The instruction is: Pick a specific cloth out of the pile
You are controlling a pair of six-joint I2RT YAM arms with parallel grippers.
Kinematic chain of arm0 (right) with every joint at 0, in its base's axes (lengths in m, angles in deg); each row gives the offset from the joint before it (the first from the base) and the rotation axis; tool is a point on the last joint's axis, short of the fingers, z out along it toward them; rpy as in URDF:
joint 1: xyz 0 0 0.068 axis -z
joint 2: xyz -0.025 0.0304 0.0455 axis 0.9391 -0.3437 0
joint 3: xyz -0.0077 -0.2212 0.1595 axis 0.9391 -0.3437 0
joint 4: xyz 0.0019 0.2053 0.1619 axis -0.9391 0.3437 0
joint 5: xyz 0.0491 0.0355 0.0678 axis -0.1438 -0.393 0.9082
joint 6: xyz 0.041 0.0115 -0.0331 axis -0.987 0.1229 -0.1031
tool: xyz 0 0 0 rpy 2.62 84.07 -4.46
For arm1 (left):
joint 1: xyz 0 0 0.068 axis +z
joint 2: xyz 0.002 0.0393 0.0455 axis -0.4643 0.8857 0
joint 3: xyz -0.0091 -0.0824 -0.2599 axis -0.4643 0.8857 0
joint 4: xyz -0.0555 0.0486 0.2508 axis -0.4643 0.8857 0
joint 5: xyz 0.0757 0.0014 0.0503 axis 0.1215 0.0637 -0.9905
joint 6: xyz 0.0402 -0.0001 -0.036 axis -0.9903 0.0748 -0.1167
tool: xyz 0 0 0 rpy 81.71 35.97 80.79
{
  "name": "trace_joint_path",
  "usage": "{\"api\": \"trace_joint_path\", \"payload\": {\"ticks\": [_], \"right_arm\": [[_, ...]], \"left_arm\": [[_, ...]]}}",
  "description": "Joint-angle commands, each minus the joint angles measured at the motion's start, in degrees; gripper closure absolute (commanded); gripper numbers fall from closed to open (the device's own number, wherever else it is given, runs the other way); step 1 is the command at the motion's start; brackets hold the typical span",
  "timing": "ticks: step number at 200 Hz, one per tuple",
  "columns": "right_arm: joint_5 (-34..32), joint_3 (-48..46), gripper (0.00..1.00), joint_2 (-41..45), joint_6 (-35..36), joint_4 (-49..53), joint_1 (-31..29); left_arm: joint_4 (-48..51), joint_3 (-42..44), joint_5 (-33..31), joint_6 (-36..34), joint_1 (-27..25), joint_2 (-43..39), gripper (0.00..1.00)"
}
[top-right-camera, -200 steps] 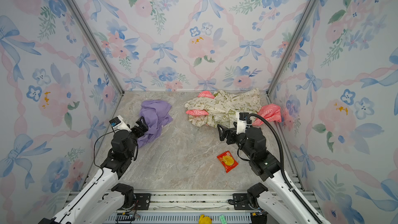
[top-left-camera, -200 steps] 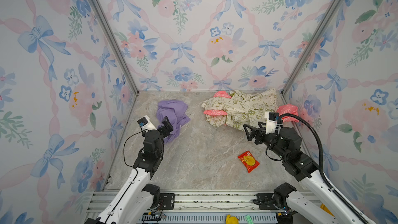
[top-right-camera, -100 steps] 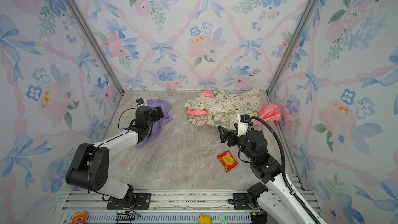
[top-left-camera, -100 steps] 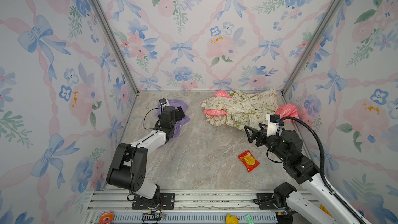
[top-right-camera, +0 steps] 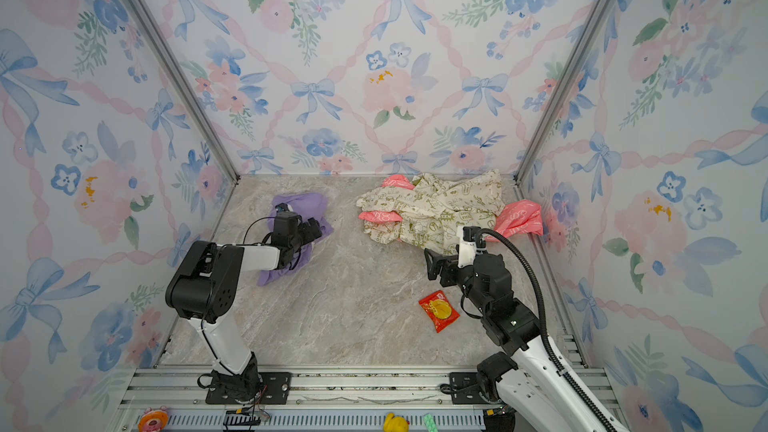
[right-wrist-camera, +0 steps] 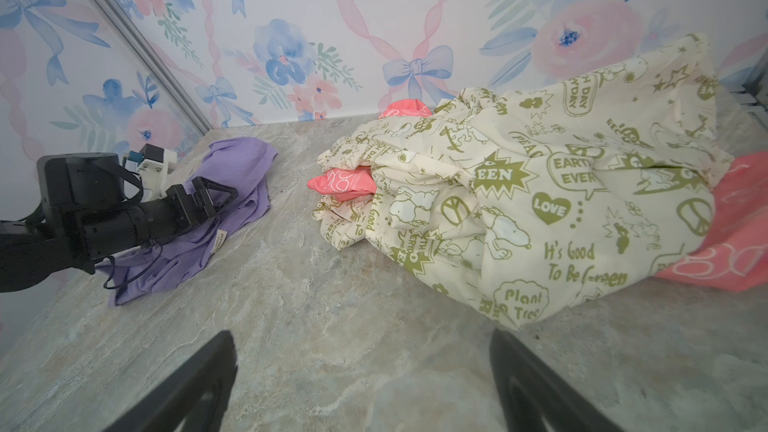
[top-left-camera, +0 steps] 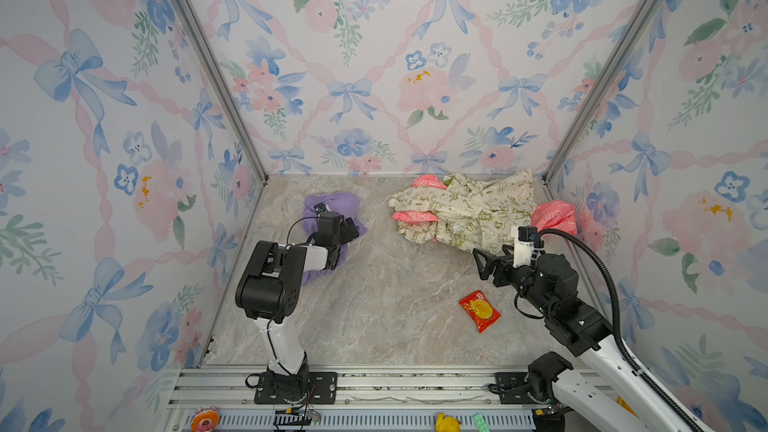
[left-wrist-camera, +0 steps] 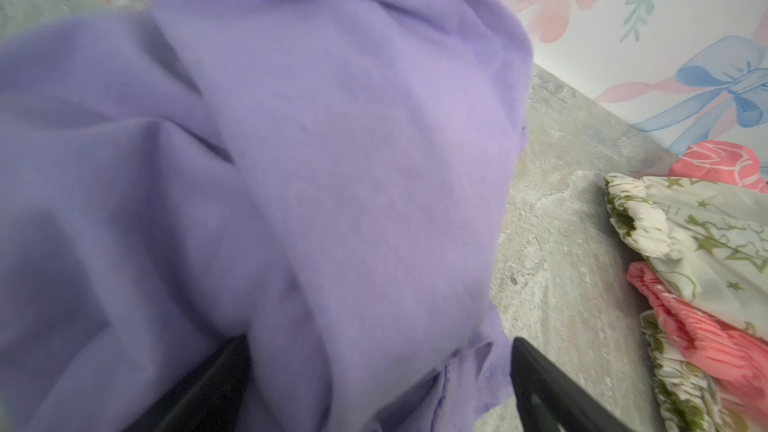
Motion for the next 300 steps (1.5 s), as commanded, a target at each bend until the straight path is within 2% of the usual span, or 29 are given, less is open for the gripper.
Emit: {"api": "trace_joint_path", "payload": {"ticks": [1,23,35,58,71,96,129,157,178,202,230,252,300], "right_arm": [[-1.2,-1.0,0.03,-0.4,-0.4,1.2,0.8],[-2.8,-1.2,0.03,-0.9,-0.6,0.7,1.3],[-4.6,-1.7,0.03,-1.1,-0.6,0.0,1.6],[-9.0,-3.0,0.03,-1.8,-0.2,-2.1,2.2],[-11.9,-3.9,0.03,-2.4,0.9,-3.5,3.0],[-16.4,-6.0,0.03,-3.5,2.9,-7.5,6.3],[-12.9,-9.8,0.03,-6.0,7.5,-16.6,13.6],[-11.6,-11.6,0.03,-10.7,11.3,-22.7,18.8],[-11.1,-13.7,0.03,-15.3,12.5,-30.0,21.3],[-10.9,-16.8,0.03,-22.3,15.1,-42.2,21.3],[-8.2,-18.1,0.03,-32.6,18.0,-55.2,21.3],[-5.6,-18.8,0.03,-39.6,20.9,-65.2,20.5],[-6.4,-19.1,0.03,-52.7,23.1,-79.7,19.1]], "left_arm": [[0.7,2.0,1.3,0.6,0.1,-6.2,0.02],[0.7,3.6,-1.7,-1.4,-0.6,-15.4,0.02],[0.5,5.2,-5.4,-3.5,-1.5,-21.2,0.02],[-1.6,9.0,-14.0,-11.9,-4.6,-31.9,0.02],[-4.2,14.4,-18.2,-16.6,-6.3,-37.1,0.02],[-13.4,25.2,-20.9,-20.6,-7.1,-45.7,0.02],[-30.5,40.3,-23.0,-24.7,-7.2,-50.8,0.02],[-38.8,45.6,-26.0,-29.3,-7.1,-49.9,0.02],[-46.9,48.4,-24.7,-32.4,-6.4,-46.4,0.02],[-53.8,48.7,-21.9,-33.7,-5.1,-39.0,0.02],[-62.8,49.0,-21.8,-36.8,-4.6,-31.4,0.02],[-62.5,48.8,-20.0,-36.1,-3.8,-29.5,0.02],[-69.2,48.3,-15.9,-34.9,-1.7,-19.7,0.02]]}}
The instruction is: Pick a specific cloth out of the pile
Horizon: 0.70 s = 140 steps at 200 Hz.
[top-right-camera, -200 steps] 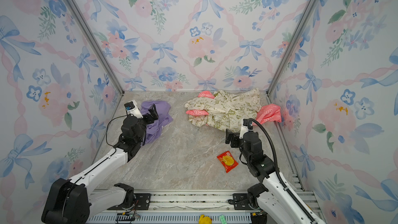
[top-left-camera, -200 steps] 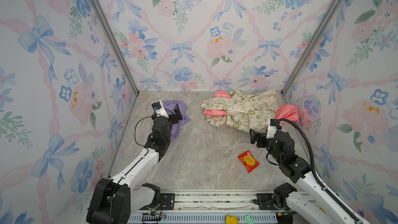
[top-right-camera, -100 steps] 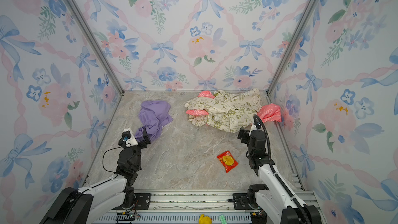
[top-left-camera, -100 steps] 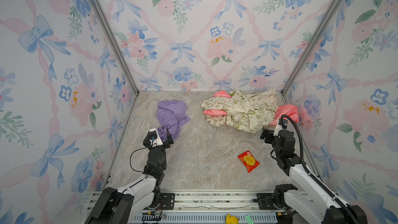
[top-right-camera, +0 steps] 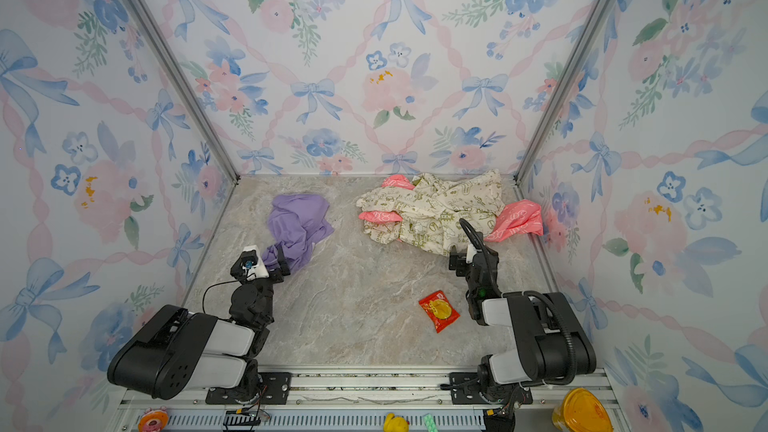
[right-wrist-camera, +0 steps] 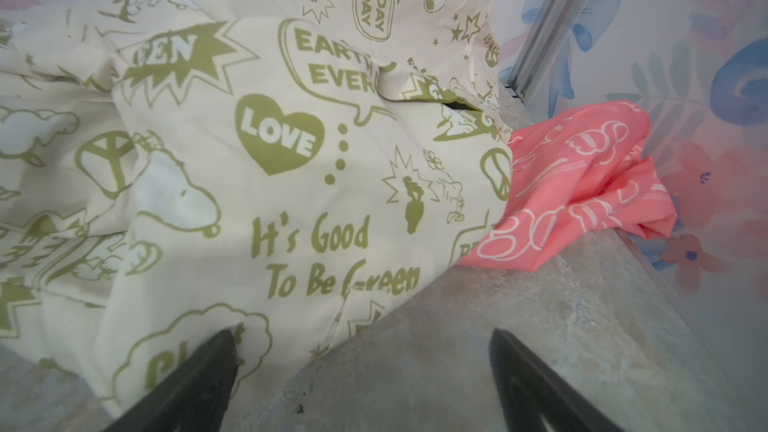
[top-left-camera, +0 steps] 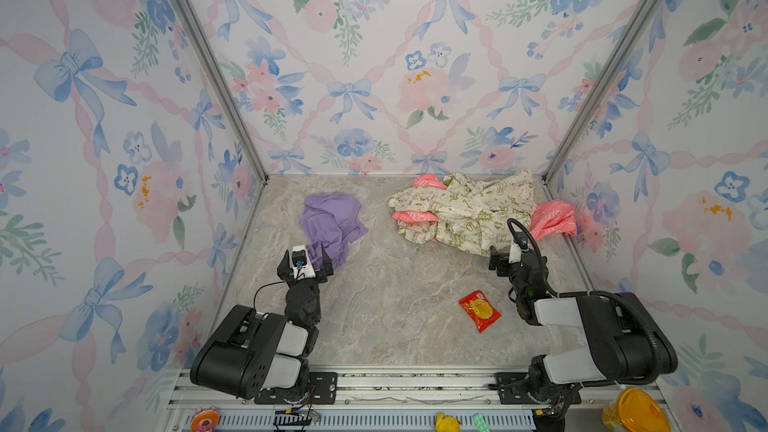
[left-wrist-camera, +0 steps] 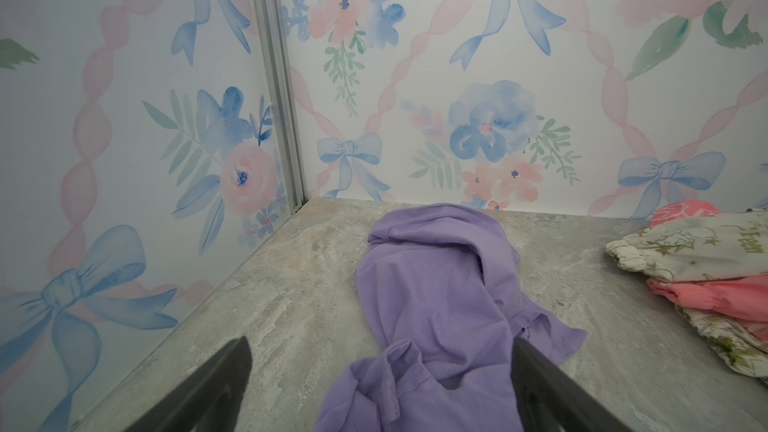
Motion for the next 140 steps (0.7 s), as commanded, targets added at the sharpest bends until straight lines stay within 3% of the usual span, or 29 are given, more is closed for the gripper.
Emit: {"api": "trace_joint_path", "payload": {"ticks": [1,30,54,71,140], "right_arm": [[0.0,-0.9,0.03,-3.7,2.4,-12.8,-1.0],[-1.6,0.9,0.03,-2.7,1.8,-7.3,-1.0],[-4.6,4.4,0.03,-2.7,-0.5,-0.8,-0.1],[0.6,6.8,0.03,-1.8,-2.5,5.2,2.7],[0.6,6.8,0.03,-2.1,-2.6,4.6,2.7]], "left_arm": [[-6.3,0.1,2.6,-0.2,0.8,4.4,0.02],[-11.1,-1.3,2.8,-1.2,1.0,10.8,0.02],[-1.7,-4.4,1.2,0.1,1.0,8.6,0.02],[3.1,-7.8,-2.6,1.5,1.2,9.5,0.02],[4.6,-8.2,-1.6,2.0,1.8,9.0,0.02]]}}
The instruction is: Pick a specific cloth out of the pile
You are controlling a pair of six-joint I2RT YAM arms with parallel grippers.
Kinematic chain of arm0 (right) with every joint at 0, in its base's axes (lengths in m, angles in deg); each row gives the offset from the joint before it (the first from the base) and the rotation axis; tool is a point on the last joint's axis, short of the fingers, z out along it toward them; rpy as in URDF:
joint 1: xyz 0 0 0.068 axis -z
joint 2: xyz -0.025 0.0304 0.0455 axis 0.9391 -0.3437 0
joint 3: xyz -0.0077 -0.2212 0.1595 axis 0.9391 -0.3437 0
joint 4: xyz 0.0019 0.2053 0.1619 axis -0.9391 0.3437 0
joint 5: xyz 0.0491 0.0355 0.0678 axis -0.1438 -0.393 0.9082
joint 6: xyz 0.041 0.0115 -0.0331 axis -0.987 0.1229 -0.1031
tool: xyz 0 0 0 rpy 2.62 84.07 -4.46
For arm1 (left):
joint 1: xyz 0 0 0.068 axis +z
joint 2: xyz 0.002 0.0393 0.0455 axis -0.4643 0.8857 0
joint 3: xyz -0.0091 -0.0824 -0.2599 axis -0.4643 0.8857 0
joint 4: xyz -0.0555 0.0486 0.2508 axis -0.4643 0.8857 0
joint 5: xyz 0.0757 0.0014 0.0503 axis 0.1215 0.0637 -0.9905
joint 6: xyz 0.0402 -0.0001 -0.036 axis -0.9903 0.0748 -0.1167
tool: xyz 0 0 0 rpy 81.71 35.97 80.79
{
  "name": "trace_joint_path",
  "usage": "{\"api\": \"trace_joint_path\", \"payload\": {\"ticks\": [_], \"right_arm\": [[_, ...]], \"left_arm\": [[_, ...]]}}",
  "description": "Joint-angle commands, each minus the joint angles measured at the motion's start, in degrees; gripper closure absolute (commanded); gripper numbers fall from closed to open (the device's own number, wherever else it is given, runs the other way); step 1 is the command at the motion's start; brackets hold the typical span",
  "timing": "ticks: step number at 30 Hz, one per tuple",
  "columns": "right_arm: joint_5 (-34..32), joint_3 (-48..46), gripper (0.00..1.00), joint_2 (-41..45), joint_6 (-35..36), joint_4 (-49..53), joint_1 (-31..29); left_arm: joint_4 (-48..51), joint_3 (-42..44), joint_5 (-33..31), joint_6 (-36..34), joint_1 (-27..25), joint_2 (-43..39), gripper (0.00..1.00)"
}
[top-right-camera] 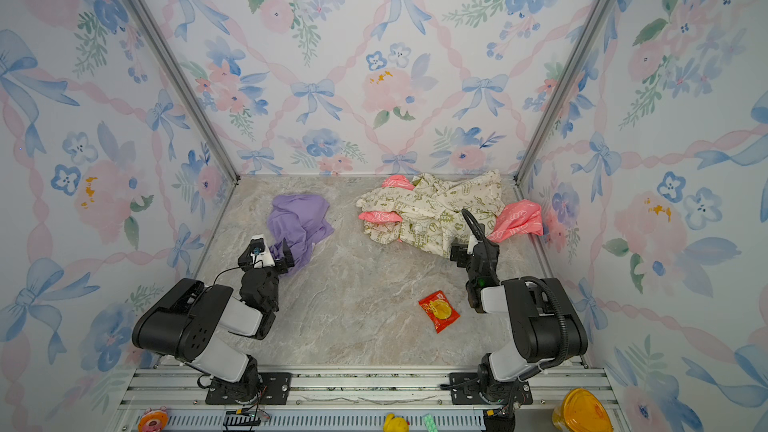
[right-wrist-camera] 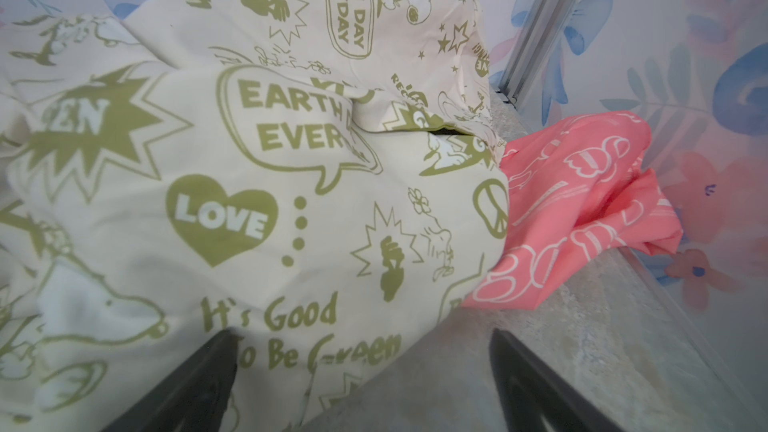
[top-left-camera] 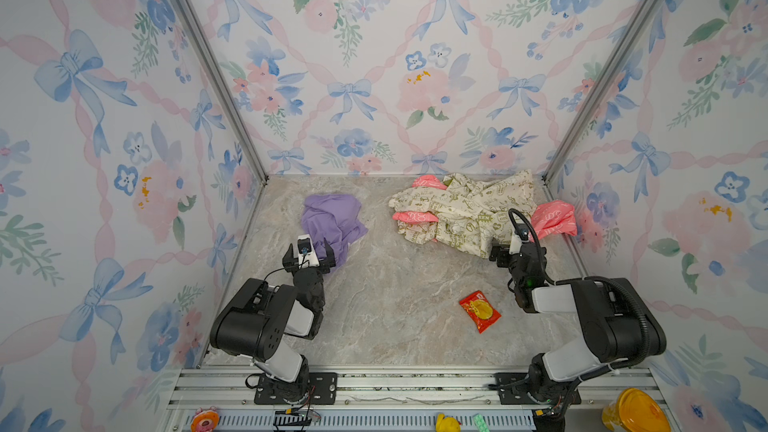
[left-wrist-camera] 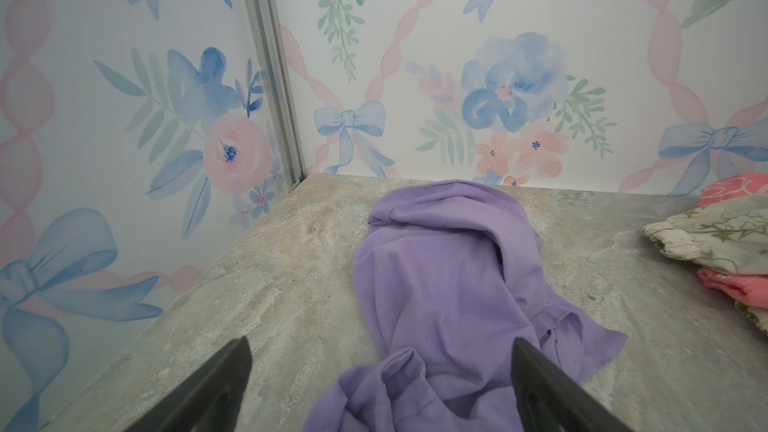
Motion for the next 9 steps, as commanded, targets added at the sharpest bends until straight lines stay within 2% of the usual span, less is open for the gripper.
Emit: {"api": "trace_joint_path", "payload": {"ticks": [1,3,6,9], "right_arm": [[1.0,0.8,0.03,0.8,-0.9,1.2,0.5],[1.0,0.8,0.03,0.8,-0.9,1.2,0.6],[1.1,0.8,0.03,0.8,-0.9,1.2,0.5],[1.1,0.8,0.03,0.8,-0.9,1.2,0.7]], "left_arm": [[1.2,-0.2,-0.8,0.8,0.5,-0.3,0.02],[1.2,-0.4,-0.7,0.8,0.5,-0.3,0.02],[5.3,-1.9,4.0,2.2,2.8,-0.8,0.02],[5.4,-1.6,5.0,2.0,2.9,-1.2,0.02]]}}
